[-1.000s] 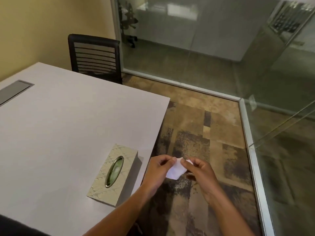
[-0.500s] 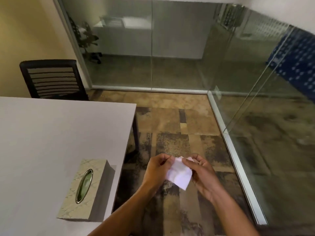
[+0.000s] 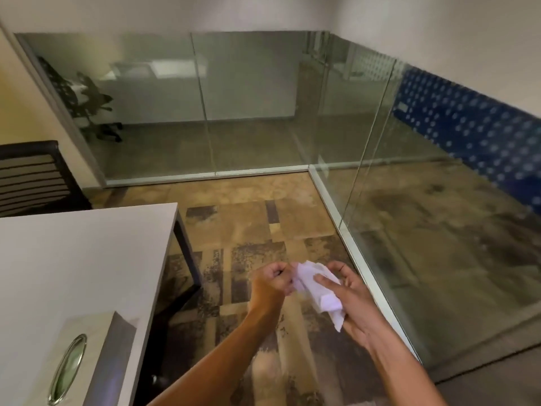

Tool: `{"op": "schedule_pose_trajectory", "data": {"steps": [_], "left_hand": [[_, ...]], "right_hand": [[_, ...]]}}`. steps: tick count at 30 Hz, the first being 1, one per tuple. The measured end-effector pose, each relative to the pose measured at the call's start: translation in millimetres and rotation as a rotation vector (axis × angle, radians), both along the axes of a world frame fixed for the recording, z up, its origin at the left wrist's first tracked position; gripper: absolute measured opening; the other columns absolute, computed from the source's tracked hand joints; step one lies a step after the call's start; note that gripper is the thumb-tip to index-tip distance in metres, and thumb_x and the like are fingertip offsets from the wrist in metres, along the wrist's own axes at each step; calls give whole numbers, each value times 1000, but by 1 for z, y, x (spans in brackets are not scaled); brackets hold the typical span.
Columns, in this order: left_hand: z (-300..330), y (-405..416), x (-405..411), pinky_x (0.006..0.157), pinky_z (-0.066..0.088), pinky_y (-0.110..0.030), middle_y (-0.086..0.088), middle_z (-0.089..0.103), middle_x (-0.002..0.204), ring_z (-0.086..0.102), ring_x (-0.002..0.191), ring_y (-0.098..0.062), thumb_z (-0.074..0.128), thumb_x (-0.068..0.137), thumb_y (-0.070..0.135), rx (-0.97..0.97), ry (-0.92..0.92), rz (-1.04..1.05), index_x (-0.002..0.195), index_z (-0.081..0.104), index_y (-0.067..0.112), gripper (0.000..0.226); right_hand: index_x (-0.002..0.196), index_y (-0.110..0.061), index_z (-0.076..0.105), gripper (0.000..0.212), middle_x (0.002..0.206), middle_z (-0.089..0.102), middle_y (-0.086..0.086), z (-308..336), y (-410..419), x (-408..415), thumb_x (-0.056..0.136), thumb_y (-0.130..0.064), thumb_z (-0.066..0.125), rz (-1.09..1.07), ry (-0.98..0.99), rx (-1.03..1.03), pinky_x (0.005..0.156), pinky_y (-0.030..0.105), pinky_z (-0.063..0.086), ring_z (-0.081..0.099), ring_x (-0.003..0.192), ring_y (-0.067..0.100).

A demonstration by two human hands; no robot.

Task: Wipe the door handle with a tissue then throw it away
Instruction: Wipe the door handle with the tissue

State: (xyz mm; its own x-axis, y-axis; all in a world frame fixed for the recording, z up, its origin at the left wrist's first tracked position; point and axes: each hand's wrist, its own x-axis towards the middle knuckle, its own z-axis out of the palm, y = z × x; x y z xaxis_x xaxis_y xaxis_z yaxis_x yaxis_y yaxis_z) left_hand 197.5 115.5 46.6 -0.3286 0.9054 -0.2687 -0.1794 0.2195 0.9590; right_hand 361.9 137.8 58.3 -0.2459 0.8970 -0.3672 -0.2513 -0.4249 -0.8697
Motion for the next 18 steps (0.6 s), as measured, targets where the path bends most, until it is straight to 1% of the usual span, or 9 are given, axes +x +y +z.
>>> {"op": "schedule_pose_trajectory", "data": {"steps": [2, 4, 6, 8, 10, 12, 14, 16, 18], "left_hand": [[-1, 11, 22, 80, 57, -56, -20, 75, 77, 69, 76, -34, 64, 97, 9, 19, -13, -22, 66, 74, 17, 34], [-3, 24, 46, 72, 59, -46, -2, 75, 69, 69, 70, -28, 60, 100, 11, 43, 35, -67, 73, 69, 15, 29], [-1, 35, 70, 62, 57, -27, 8, 71, 64, 68, 65, -11, 58, 100, 12, 86, 125, -117, 74, 65, 19, 28], [2, 43, 92, 56, 49, -12, 12, 67, 64, 63, 60, 1, 58, 100, 10, 143, 199, -170, 72, 63, 22, 30], [4, 51, 112, 57, 48, -11, 9, 67, 70, 62, 61, 4, 59, 101, 14, 160, 242, -250, 75, 63, 21, 27], [6, 59, 131, 64, 52, -19, -3, 70, 79, 64, 70, -6, 57, 102, 24, 139, 260, -365, 84, 64, 13, 22], [8, 68, 145, 70, 50, -28, -17, 70, 89, 62, 76, -16, 54, 103, 29, 146, 310, -465, 92, 63, 6, 27], [13, 78, 158, 67, 47, -26, -15, 69, 84, 60, 73, -16, 53, 103, 28, 188, 354, -537, 89, 62, 11, 24], [17, 89, 169, 61, 43, -22, -2, 66, 75, 57, 67, -11, 54, 103, 30, 225, 424, -595, 82, 60, 22, 23]], "right_hand": [[118, -14, 65, 50, 115, 74, 17, 4, 3, 24, 72, -7, 85, 44, -17, 36, 86, 54, 57, 72, 99, 38], [121, -12, 67, 48, 114, 74, 17, 9, 5, 48, 76, -9, 83, 76, -40, 60, 87, 58, 56, 72, 102, 40], [116, -7, 72, 35, 110, 75, 22, 12, 7, 70, 82, -13, 78, 84, -75, 72, 84, 55, 56, 72, 97, 38], [104, -1, 75, 25, 105, 74, 28, 13, 8, 90, 85, -17, 75, 42, -128, 81, 76, 44, 56, 71, 87, 33], [100, -1, 76, 22, 106, 73, 29, 12, 10, 110, 90, -20, 71, -4, -148, 80, 78, 40, 53, 71, 86, 30], [103, -4, 76, 24, 107, 74, 26, 11, 11, 133, 93, -24, 69, -35, -143, 72, 85, 45, 52, 71, 91, 31], [100, -8, 76, 24, 103, 76, 22, 11, 11, 152, 92, -30, 70, -74, -162, 70, 82, 43, 54, 72, 88, 30], [88, -8, 74, 30, 90, 73, 14, 10, 11, 169, 86, -38, 72, -151, -198, 64, 71, 36, 50, 66, 76, 25], [74, -12, 64, 38, 75, 52, 8, 11, 10, 185, 80, -49, 73, -225, -273, 68, 68, 35, 35, 46, 69, 22]]}}
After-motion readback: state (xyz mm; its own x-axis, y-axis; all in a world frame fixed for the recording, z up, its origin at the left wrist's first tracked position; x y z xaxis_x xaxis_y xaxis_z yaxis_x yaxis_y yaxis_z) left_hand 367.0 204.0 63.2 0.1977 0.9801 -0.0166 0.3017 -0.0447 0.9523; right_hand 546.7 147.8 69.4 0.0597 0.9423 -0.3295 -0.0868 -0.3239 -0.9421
